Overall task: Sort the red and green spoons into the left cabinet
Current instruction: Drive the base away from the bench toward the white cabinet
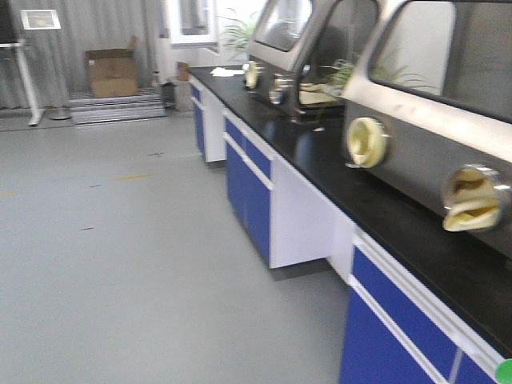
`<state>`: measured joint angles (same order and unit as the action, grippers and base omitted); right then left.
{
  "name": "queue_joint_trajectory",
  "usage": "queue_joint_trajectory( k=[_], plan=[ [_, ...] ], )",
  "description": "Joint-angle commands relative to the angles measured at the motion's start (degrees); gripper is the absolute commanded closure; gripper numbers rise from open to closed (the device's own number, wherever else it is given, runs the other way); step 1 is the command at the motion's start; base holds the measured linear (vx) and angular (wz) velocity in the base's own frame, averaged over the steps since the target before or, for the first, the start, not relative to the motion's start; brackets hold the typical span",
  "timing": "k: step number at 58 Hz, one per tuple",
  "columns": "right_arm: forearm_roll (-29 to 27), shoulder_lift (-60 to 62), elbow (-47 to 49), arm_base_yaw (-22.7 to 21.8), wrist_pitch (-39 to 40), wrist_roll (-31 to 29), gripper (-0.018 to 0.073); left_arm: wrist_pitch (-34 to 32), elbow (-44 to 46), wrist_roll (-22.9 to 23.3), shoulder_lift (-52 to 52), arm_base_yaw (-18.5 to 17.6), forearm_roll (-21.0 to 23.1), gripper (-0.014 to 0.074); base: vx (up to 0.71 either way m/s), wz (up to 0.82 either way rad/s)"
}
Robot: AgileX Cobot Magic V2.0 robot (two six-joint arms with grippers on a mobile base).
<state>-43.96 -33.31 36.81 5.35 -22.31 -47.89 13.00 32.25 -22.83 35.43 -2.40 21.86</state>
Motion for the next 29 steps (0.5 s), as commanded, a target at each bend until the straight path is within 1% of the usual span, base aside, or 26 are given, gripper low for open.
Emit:
queue_joint_trajectory(
  k=[1, 14, 29],
  plan=[
    [-1.17, -0.13, 1.47, -0.32, 3.36, -0.07, 0.0564, -4.61, 1.62, 0.11, -0.07, -0.46, 0.90, 0.0600, 0.08, 0.51],
    [-1.17, -0.13, 1.47, -0.32, 3.36, -0.07, 0.0564, -4.61, 1.62, 0.11, -0.07, -0.46, 0.90, 0.0600, 0.14, 0.44],
    [-1.17, -0.13, 1.47, -0.32, 3.36, -0.07, 0.0564, -4.61, 1.62, 0.11, -0.07, -0.40, 0.90, 0.0600, 0.21, 0.40]
  ],
)
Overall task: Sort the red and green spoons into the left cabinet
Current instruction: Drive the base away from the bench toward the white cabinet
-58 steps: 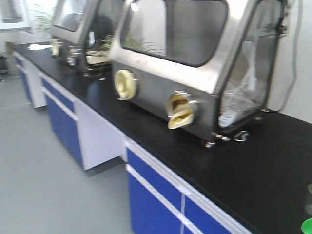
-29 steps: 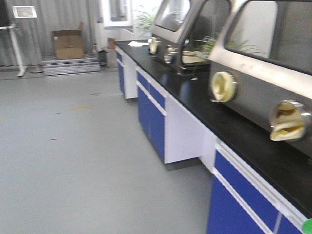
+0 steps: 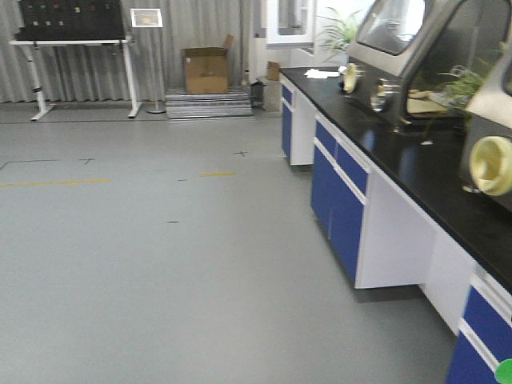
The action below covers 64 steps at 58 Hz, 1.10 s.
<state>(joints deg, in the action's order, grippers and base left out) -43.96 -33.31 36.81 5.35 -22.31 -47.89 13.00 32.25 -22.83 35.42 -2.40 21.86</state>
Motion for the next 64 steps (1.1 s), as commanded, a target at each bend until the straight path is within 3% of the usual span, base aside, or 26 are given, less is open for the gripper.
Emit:
queue_joint_trajectory(
  k=[1, 27, 64],
  plan=[
    [-1.17, -0.13, 1.47, -0.32, 3.36, -0.07, 0.0564, -4.61, 1.62, 0.11, -0.05, -0.40, 0.90, 0.0600, 0.24, 0.33],
    [-1.17, -0.13, 1.47, -0.32, 3.36, -0.07, 0.0564, -4.61, 1.62, 0.11, -0.05, -0.40, 0.90, 0.0600, 0.32, 0.27],
    [-1.17, -0.13, 1.47, -0.32, 3.36, -0.07, 0.0564, -4.54, 1.62, 0.11, -0.05, -0.41, 0.90, 0.0600, 0.50, 0.25]
  ],
)
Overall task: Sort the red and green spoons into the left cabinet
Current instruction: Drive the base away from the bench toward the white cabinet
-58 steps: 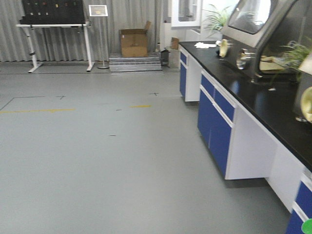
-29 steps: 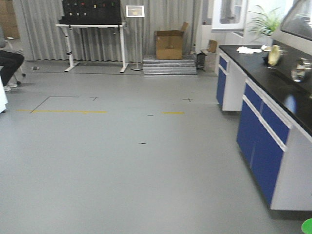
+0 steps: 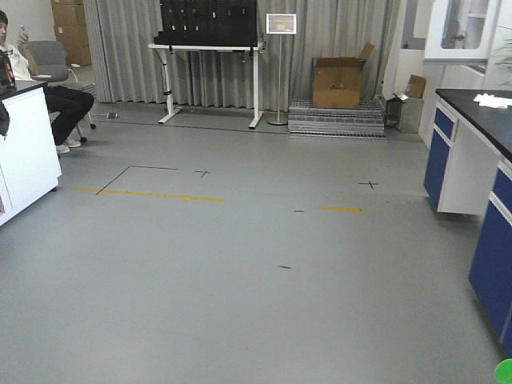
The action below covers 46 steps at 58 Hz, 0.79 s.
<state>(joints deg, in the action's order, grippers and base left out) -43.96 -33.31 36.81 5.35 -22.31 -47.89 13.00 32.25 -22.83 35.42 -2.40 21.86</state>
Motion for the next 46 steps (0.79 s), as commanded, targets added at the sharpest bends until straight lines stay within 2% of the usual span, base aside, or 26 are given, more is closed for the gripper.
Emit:
queue_joint_trajectory(
  k=[1, 46],
  plan=[
    [-1.17, -0.13, 1.47, -0.32, 3.36, -0.07, 0.0564, -4.54, 1.62, 0.11, -0.05, -0.41, 0.90, 0.0600, 0.56, 0.12],
    [-1.17, -0.13, 1.47, -0.32, 3.36, -0.07, 0.0564, -4.54, 1.62, 0.11, 0.00, -0.41, 0.90, 0.0600, 0.60, -0.07]
  ],
)
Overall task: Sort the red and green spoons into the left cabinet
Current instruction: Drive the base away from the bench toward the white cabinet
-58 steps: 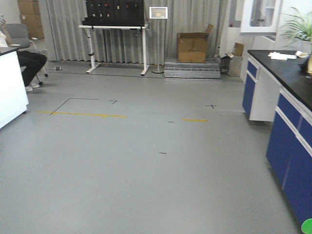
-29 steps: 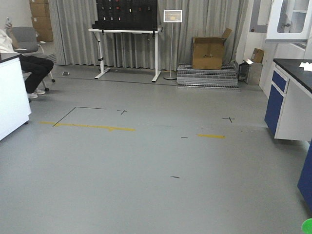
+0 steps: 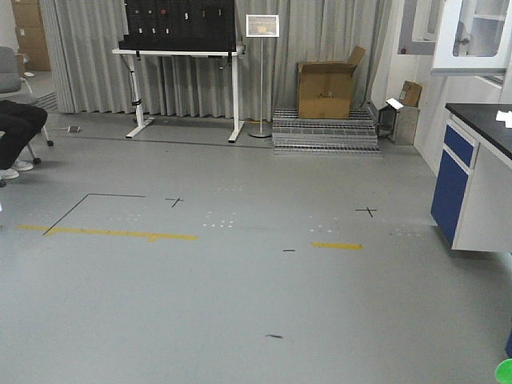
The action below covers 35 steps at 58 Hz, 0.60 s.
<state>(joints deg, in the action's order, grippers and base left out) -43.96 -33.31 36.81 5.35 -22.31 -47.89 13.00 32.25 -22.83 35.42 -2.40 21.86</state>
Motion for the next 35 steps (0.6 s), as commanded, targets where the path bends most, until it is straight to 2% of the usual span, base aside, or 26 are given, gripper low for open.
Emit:
queue_joint_trajectory(
  k=[1, 35],
  plan=[
    [-1.17, -0.13, 1.47, -0.32, 3.36, -0.07, 0.0564, -4.54, 1.62, 0.11, 0.00, -0.41, 0.90, 0.0600, 0.61, -0.06],
    [-1.17, -0.13, 1.47, -0.32, 3.36, -0.07, 0.0564, -4.54, 1.62, 0.11, 0.00, -0.41, 0.90, 0.0600, 0.64, 0.01]
  ],
)
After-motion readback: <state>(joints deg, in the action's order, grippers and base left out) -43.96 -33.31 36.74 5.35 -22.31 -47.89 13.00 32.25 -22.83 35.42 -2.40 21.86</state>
